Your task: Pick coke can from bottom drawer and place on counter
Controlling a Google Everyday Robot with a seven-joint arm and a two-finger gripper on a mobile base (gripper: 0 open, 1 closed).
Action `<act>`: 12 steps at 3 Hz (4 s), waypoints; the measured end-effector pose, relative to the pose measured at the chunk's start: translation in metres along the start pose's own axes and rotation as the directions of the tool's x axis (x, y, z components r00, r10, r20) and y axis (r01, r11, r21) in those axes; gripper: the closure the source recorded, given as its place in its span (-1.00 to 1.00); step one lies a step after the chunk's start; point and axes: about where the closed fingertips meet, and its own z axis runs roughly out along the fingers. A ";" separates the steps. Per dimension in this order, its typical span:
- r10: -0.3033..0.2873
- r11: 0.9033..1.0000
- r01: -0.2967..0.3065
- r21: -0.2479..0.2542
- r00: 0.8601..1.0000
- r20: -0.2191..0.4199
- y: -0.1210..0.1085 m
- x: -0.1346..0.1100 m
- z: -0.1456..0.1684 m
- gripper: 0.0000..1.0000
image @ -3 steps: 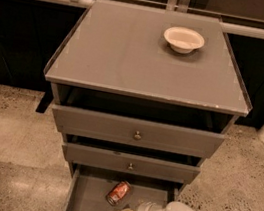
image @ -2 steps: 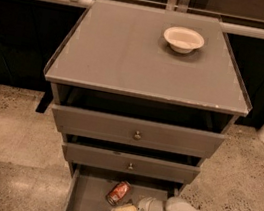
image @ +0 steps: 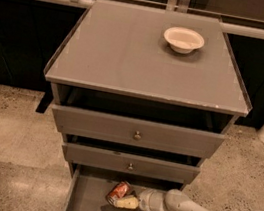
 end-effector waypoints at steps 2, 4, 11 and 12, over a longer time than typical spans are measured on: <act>0.001 1.000 -0.001 0.008 1.000 -0.010 -0.015 0.006 0.026 -1.00; 0.012 1.000 -0.012 0.012 1.000 0.004 -0.037 0.011 0.061 -1.00; 0.096 0.993 -0.093 0.078 0.995 -0.032 0.002 0.016 0.111 -1.00; 0.071 0.993 -0.067 0.100 0.997 -0.033 0.002 0.021 0.116 -1.00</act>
Offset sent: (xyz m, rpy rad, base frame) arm 0.0307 0.0086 -0.0525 -0.0193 0.0017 -0.0046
